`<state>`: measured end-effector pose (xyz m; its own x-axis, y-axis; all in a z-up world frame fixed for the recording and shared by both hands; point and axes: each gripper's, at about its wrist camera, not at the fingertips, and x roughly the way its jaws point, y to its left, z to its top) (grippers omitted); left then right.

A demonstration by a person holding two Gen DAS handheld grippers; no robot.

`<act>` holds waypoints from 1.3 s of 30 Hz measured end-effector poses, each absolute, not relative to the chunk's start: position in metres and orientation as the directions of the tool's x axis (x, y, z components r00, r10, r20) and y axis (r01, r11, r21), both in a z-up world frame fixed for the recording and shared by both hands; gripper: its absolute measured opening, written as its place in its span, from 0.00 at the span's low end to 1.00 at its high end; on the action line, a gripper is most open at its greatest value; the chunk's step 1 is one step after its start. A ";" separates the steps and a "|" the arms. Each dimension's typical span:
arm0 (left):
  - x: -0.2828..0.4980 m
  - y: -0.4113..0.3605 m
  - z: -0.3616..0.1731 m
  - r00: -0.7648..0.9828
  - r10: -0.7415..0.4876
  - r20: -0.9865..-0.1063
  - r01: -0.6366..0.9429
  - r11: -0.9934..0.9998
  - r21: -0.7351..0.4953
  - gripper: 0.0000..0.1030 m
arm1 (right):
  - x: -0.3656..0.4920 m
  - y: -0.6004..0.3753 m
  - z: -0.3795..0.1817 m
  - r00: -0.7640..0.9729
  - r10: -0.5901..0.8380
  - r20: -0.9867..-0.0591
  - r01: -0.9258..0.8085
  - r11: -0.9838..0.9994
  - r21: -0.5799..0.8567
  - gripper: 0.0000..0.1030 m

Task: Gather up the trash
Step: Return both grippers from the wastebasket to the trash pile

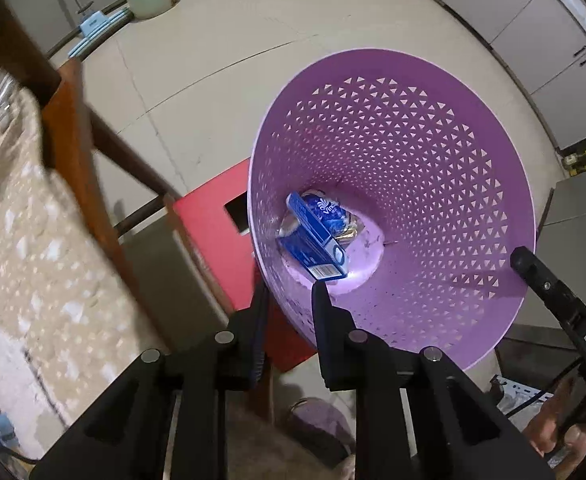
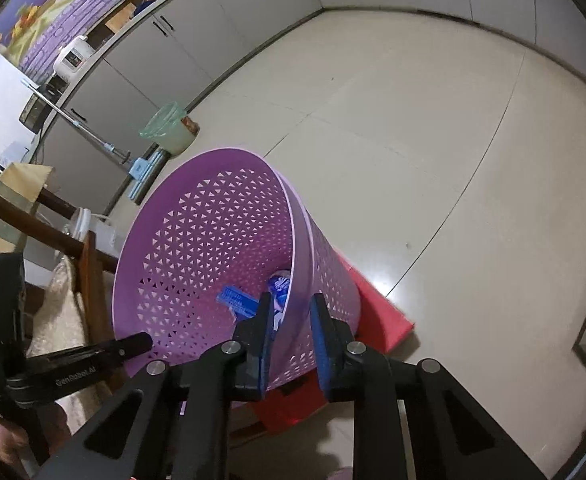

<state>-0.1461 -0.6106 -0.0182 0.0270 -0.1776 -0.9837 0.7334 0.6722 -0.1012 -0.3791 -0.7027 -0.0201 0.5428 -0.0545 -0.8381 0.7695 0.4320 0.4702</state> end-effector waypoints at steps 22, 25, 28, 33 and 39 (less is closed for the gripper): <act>-0.205 -0.524 0.108 0.108 -0.441 -0.891 0.769 0.606 -0.206 0.57 | -0.370 -0.650 0.035 0.527 -0.168 -0.833 0.758 0.535 0.372 0.36; -0.216 -0.489 0.120 0.144 -0.440 -0.886 0.768 0.615 -0.181 0.58 | -0.373 -0.634 0.057 0.539 -0.197 -0.819 0.750 0.554 0.361 0.38; -0.223 -0.444 0.125 0.195 -0.432 -0.881 0.763 0.631 -0.140 0.59 | -0.369 -0.614 0.074 0.552 -0.200 -0.809 0.730 0.585 0.353 0.42; -0.213 -0.359 0.131 0.288 -0.399 -0.871 0.713 0.697 -0.083 0.63 | -0.340 -0.562 0.100 0.599 -0.144 -0.788 0.647 0.667 0.370 0.46; -0.192 -0.231 0.115 0.383 -0.291 -0.877 0.511 0.858 -0.061 0.63 | -0.287 -0.487 0.104 0.621 -0.016 -0.784 0.513 0.764 0.390 0.48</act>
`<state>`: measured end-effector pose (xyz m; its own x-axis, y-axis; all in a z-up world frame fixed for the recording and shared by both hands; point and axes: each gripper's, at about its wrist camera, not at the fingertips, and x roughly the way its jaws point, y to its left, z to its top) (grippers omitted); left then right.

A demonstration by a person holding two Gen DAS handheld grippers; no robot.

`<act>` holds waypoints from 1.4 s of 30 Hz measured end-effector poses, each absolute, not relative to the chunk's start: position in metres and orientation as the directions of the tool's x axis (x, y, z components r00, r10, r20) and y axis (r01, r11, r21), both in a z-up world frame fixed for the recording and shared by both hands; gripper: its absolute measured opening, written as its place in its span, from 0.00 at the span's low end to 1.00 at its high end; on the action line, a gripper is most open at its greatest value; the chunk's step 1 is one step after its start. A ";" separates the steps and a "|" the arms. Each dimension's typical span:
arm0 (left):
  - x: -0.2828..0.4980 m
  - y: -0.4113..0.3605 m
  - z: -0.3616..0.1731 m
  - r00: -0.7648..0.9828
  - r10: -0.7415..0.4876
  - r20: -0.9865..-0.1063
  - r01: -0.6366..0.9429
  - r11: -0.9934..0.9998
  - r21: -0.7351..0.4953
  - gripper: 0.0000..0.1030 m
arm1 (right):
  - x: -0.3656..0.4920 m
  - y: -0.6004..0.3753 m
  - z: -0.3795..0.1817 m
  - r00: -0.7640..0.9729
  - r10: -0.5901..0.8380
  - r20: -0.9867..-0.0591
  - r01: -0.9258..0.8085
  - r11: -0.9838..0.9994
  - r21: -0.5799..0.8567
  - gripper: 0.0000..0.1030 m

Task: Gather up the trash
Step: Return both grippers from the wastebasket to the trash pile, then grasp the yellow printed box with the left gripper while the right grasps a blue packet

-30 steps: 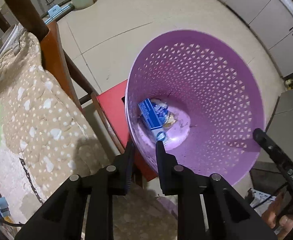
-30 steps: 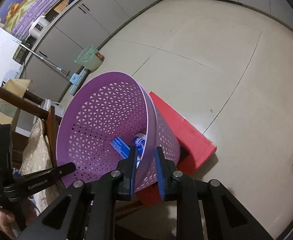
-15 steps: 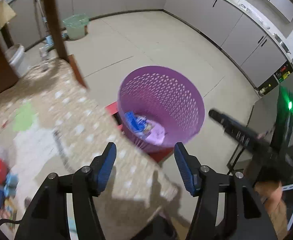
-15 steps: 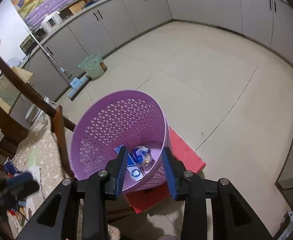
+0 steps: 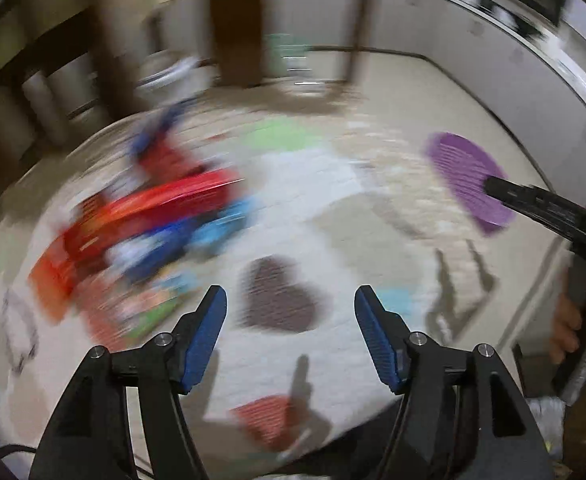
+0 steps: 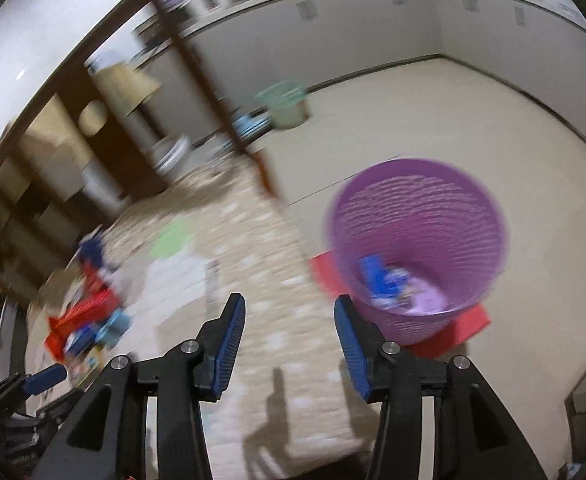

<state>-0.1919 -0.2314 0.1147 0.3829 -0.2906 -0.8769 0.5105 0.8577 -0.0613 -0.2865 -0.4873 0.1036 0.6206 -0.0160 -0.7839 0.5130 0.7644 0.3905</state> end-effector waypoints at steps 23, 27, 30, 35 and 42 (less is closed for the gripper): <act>-0.121 -0.081 0.054 0.437 -0.246 -0.865 0.248 0.958 -0.147 0.64 | -0.135 -0.314 0.078 0.487 0.294 -0.823 0.106 0.915 0.389 0.62; -0.121 -0.110 0.049 0.415 -0.285 -0.864 0.355 0.925 -0.134 0.64 | -0.121 -0.315 0.066 0.470 0.317 -0.823 0.134 0.897 0.422 0.63; -0.113 -0.126 0.042 0.406 -0.317 -0.857 0.412 0.901 -0.138 0.71 | -0.111 -0.314 0.057 0.456 0.330 -0.827 0.160 0.883 0.441 0.63; -0.099 -0.141 0.022 0.321 -0.370 -0.872 0.442 0.873 -0.207 0.75 | -0.098 -0.314 0.046 0.441 0.339 -0.831 0.195 0.868 0.457 0.62; -0.115 -0.141 0.023 0.298 -0.370 -0.880 0.460 0.864 -0.207 0.75 | -0.100 -0.319 0.046 0.434 0.339 -0.835 0.194 0.870 0.454 0.62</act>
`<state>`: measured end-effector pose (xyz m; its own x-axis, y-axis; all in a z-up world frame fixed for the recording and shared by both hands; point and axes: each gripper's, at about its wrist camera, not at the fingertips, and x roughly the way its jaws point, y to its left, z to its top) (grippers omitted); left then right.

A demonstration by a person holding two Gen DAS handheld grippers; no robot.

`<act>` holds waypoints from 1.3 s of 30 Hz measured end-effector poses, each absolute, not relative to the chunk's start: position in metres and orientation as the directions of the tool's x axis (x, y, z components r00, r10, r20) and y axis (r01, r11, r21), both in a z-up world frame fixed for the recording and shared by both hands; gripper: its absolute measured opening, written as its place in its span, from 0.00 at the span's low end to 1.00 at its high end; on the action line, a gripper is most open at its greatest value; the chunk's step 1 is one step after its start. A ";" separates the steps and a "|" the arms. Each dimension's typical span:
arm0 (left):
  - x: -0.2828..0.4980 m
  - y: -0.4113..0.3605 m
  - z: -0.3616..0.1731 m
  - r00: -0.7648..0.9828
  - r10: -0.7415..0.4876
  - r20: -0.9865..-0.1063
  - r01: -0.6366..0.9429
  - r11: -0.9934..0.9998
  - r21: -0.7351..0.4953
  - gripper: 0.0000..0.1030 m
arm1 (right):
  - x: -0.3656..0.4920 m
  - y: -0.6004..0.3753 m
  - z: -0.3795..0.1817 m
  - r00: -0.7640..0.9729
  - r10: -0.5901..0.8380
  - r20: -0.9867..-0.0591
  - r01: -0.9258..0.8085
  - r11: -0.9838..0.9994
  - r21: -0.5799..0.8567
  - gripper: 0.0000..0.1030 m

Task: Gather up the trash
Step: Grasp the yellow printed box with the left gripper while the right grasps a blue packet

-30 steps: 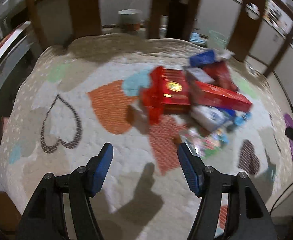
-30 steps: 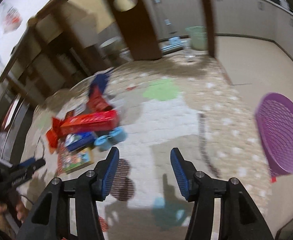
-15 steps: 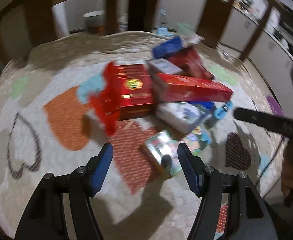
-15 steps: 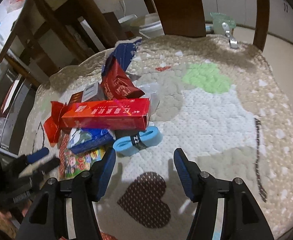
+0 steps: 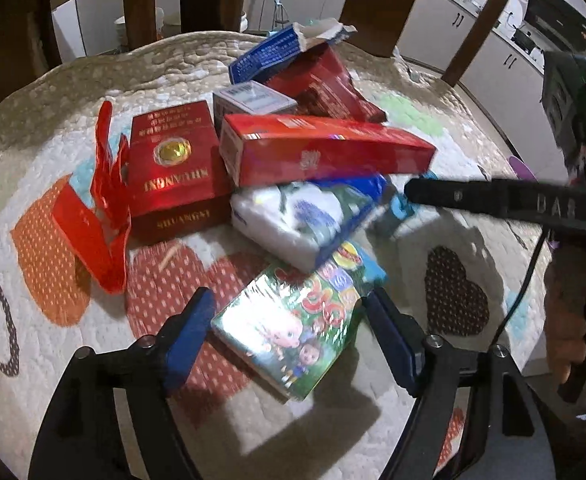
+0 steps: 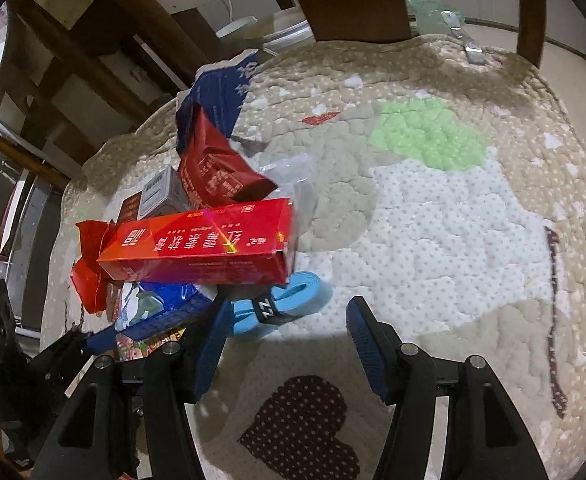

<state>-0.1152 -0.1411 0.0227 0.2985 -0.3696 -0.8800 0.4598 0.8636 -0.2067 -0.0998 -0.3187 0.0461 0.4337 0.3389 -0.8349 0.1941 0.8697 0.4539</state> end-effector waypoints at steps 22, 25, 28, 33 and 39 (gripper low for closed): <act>-0.134 -0.157 0.016 0.392 -0.292 -0.872 0.471 0.878 -0.083 0.73 | 0.027 -0.326 0.080 0.557 0.397 -0.730 0.233 0.768 0.596 0.63; -0.135 -0.154 0.019 0.392 -0.307 -0.868 0.465 0.880 -0.101 0.71 | 0.038 -0.323 0.071 0.547 0.434 -0.716 0.236 0.740 0.629 0.36; -0.139 -0.148 0.026 0.386 -0.336 -0.859 0.451 0.881 -0.142 0.68 | 0.037 -0.322 0.079 0.548 0.476 -0.688 0.211 0.718 0.664 0.02; -0.142 -0.140 0.034 0.376 -0.364 -0.852 0.434 0.882 -0.185 0.66 | 0.015 -0.328 0.100 0.586 0.480 -0.652 0.171 0.714 0.679 0.01; -0.150 -0.132 0.049 0.377 -0.386 -0.842 0.419 0.882 -0.217 0.64 | -0.025 -0.347 0.129 0.639 0.475 -0.605 0.131 0.708 0.694 0.01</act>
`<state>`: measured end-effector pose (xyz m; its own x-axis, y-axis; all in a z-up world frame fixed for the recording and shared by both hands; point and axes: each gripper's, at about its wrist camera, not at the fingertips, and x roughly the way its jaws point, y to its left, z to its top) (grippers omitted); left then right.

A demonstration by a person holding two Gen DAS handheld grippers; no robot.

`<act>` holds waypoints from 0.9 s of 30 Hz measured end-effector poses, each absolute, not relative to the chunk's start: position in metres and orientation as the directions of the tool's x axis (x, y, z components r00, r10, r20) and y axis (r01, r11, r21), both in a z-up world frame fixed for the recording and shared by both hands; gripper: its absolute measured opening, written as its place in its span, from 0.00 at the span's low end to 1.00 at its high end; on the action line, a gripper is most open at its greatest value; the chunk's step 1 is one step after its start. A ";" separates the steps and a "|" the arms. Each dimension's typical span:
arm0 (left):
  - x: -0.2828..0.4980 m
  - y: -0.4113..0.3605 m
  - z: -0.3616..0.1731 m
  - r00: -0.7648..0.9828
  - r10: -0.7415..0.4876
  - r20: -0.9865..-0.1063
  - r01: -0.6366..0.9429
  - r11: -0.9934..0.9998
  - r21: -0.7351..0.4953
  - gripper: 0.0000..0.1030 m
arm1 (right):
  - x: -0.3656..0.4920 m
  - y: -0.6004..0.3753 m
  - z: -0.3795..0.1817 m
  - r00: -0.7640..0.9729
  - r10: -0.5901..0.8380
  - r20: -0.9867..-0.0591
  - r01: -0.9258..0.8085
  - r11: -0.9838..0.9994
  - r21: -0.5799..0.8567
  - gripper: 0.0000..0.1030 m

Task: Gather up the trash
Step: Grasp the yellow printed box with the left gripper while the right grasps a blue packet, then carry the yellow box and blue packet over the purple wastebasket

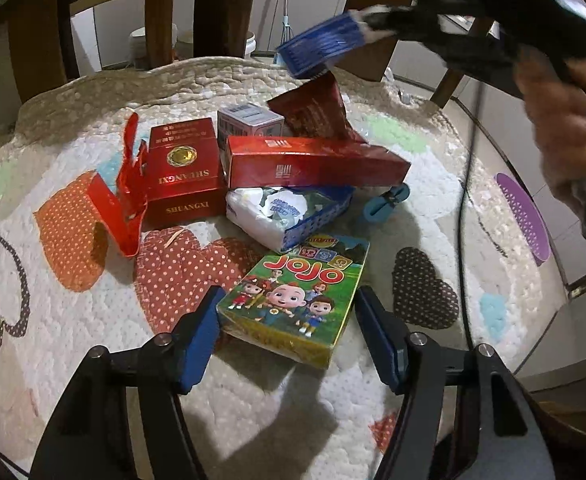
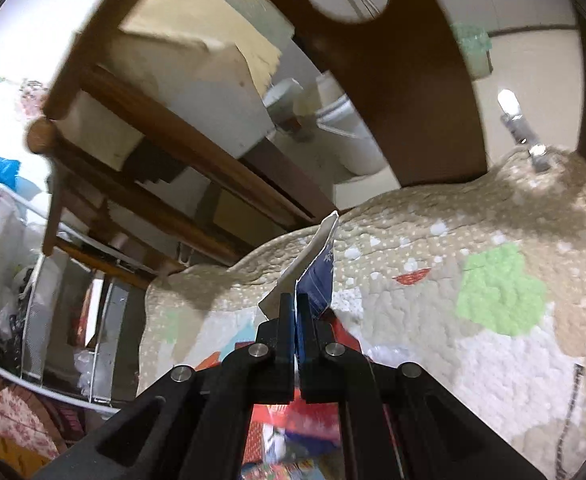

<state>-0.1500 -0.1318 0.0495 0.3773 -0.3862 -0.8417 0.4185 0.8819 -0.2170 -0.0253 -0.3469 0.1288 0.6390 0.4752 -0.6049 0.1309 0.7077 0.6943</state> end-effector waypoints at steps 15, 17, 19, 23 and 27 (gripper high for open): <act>-0.170 -0.130 0.086 0.409 -0.389 -0.825 0.414 0.885 -0.212 0.60 | -0.138 -0.411 0.144 0.684 0.392 -0.615 0.176 0.730 0.661 0.01; -0.172 -0.135 0.087 0.407 -0.381 -0.830 0.416 0.886 -0.203 0.59 | -0.153 -0.425 0.139 0.685 0.377 -0.623 0.202 0.724 0.660 0.01; -0.174 -0.139 0.089 0.409 -0.370 -0.834 0.420 0.888 -0.188 0.58 | -0.165 -0.434 0.136 0.689 0.362 -0.628 0.224 0.718 0.659 0.01; -0.178 -0.146 0.095 0.412 -0.370 -0.833 0.437 0.882 -0.175 0.58 | -0.195 -0.460 0.131 0.701 0.320 -0.637 0.267 0.710 0.651 0.01; -0.181 -0.157 0.101 0.415 -0.371 -0.831 0.456 0.875 -0.163 0.58 | -0.219 -0.485 0.127 0.710 0.281 -0.645 0.311 0.697 0.646 0.01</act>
<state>-0.1805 -0.1565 0.1014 0.4152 -0.3711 -0.8306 0.4559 0.8750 -0.1630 -0.2190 -0.4854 0.1266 0.7102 0.2814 -0.6452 0.3109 0.6969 0.6462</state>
